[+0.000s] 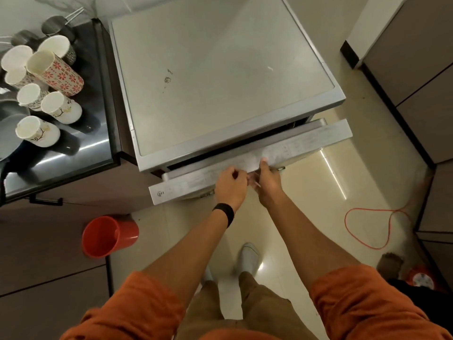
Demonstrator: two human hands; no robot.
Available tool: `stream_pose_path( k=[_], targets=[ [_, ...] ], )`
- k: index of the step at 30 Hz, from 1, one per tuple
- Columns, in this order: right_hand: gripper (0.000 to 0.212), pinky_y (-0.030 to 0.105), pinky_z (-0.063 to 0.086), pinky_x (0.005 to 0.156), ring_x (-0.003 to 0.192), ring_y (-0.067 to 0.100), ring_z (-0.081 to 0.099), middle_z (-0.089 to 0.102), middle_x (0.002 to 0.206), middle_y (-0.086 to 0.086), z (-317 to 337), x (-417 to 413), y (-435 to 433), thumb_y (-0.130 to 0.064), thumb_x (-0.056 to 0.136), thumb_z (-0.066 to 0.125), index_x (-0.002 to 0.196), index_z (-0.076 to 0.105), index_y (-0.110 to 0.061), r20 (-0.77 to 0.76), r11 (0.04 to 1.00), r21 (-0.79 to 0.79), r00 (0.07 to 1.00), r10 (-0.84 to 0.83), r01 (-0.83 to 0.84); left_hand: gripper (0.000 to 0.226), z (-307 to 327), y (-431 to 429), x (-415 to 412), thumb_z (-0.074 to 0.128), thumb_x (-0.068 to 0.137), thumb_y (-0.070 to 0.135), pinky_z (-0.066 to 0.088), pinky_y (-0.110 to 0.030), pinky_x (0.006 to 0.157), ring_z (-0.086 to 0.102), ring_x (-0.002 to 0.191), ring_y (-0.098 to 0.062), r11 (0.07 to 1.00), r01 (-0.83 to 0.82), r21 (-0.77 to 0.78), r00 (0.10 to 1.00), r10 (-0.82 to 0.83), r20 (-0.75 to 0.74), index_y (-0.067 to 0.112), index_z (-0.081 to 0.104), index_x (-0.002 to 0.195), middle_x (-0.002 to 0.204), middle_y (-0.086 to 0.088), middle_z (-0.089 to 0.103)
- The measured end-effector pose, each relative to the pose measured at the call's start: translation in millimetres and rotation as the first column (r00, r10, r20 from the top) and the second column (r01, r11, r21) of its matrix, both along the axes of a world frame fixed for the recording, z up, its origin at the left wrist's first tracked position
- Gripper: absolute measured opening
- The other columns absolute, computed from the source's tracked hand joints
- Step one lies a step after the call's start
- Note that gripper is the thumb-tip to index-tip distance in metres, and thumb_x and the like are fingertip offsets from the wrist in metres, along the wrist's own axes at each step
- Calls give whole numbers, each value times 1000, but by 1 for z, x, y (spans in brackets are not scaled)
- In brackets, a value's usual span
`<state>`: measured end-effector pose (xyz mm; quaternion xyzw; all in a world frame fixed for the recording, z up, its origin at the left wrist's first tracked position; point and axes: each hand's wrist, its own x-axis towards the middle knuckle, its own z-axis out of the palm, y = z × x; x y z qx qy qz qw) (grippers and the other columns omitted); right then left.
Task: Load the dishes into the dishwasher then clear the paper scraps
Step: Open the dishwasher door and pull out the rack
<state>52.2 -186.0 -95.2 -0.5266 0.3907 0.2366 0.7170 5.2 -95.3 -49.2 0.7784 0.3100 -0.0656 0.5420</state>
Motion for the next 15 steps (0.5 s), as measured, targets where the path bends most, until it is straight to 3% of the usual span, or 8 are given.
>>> stream_pose_path(
  k=[1, 3, 4, 6, 8, 10, 12, 15],
  targets=[
    [49, 42, 60, 86, 92, 24, 69, 68, 108, 10, -3, -8, -2, -48, 96, 63, 125, 52, -10, 2, 997, -72, 999, -34, 34, 18, 3, 3, 0, 53, 98, 24, 49, -29, 61, 59, 71, -15, 965, 125, 232, 985, -149, 90, 14, 61, 86, 78, 2, 64],
    [52, 40, 54, 88, 101, 25, 64, 61, 117, 7, 0, -23, -8, -42, 85, 78, 117, 48, -14, 89, 938, -320, 990, -112, 135, 8, 4, 16, 7, 54, 97, 22, 48, -27, 71, 57, 85, -15, 804, 247, 540, 902, -394, 175, 17, 60, 97, 92, 3, 63],
    [51, 39, 51, 90, 104, 25, 59, 56, 118, 5, 4, -28, -12, -34, 82, 82, 114, 48, -16, 212, 850, -504, 976, -49, 152, 15, 0, 24, 12, 55, 96, 21, 50, -32, 83, 57, 100, -19, 726, 295, 620, 862, -483, 155, 16, 61, 110, 107, -1, 63],
    [47, 37, 46, 91, 109, 25, 53, 53, 119, 4, 10, -28, -22, -19, 78, 82, 114, 52, -17, 380, 562, -819, 844, 377, 118, 39, -10, 39, 21, 55, 97, 25, 44, -44, 104, 46, 128, -26, 601, 420, 680, 810, -586, 17, 13, 53, 135, 136, -6, 55],
    [45, 39, 44, 95, 117, 28, 50, 53, 126, 7, 12, -16, -26, -20, 82, 76, 121, 56, -16, 294, 315, -946, 588, 753, 70, 54, -19, 49, 26, 50, 101, 35, 34, -48, 115, 34, 142, -28, 501, 539, 677, 772, -615, -161, 14, 39, 150, 154, -8, 40],
    [53, 51, 33, 114, 139, 31, 38, 47, 143, 9, 11, 2, -23, -34, 90, 69, 137, 52, -15, 91, 123, -990, 359, 929, -66, 60, -29, 54, 25, 41, 104, 44, 27, -49, 119, 27, 147, -29, 445, 627, 639, 733, -615, -291, 15, 28, 156, 161, -9, 29],
    [65, 54, 8, 125, 153, 30, 17, 34, 158, 7, 10, 15, -20, -50, 97, 55, 150, 39, -16, -115, -75, -971, 166, 979, -227, 63, -35, 56, 18, 30, 106, 49, 20, -49, 122, 24, 149, -28, 413, 679, 606, 697, -622, -356, 16, 21, 158, 164, -8, 24],
    [74, 50, -3, 125, 156, 28, 3, 19, 166, 7, 8, 19, -27, -58, 100, 41, 159, 21, -18, -264, -243, -915, 23, 964, -322, 63, -41, 56, 11, 27, 107, 48, 15, -47, 124, 23, 149, -28, 402, 701, 589, 676, -638, -368, 16, 16, 160, 164, -8, 24]
  ],
)
